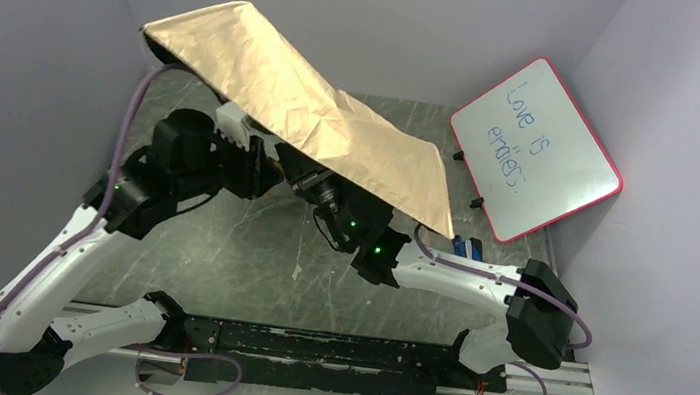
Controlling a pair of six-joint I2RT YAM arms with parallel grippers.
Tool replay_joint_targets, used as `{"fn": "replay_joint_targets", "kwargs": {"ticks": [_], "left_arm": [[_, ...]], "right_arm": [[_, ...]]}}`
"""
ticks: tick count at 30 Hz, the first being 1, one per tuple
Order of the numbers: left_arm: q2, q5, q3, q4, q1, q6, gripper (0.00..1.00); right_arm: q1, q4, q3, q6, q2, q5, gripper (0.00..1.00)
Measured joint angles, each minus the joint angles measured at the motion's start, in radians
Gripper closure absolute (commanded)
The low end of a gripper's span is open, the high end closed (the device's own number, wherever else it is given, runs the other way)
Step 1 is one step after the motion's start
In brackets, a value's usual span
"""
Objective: Put away the umbrella
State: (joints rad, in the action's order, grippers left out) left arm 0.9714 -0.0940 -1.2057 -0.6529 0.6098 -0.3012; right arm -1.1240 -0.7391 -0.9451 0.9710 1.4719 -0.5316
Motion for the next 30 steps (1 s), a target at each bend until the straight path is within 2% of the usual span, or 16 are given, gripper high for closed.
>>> {"fn": "replay_joint_targets", "kwargs": {"ticks": [4, 10, 15, 19, 23, 30], "left_arm": [[-0.006, 0.025, -0.164, -0.117, 0.000, 0.014, 0.95], [0.019, 0.031, -0.481, -0.438, 0.010, 0.001, 0.95], [0.017, 0.028, -0.606, -0.631, 0.010, -0.035, 0.95], [0.006, 0.022, -0.570, -0.699, 0.010, -0.062, 0.95], [-0.030, 0.016, -0.399, -0.681, 0.010, -0.075, 0.95], [-0.059, 0.021, -0.089, -0.508, 0.009, -0.080, 0.95]], "right_arm": [[-0.045, 0.017, -0.109, -0.017, 0.000, -0.022, 1.00], [-0.165, 0.048, -0.216, 0.035, 0.000, -0.061, 1.00], [-0.236, 0.099, -0.227, 0.140, 0.000, -0.058, 1.00], [-0.254, 0.130, -0.183, 0.223, 0.000, -0.063, 1.00], [-0.255, 0.135, -0.089, 0.257, 0.000, -0.079, 1.00], [-0.168, 0.121, 0.052, 0.283, 0.022, 0.007, 1.00]]}}
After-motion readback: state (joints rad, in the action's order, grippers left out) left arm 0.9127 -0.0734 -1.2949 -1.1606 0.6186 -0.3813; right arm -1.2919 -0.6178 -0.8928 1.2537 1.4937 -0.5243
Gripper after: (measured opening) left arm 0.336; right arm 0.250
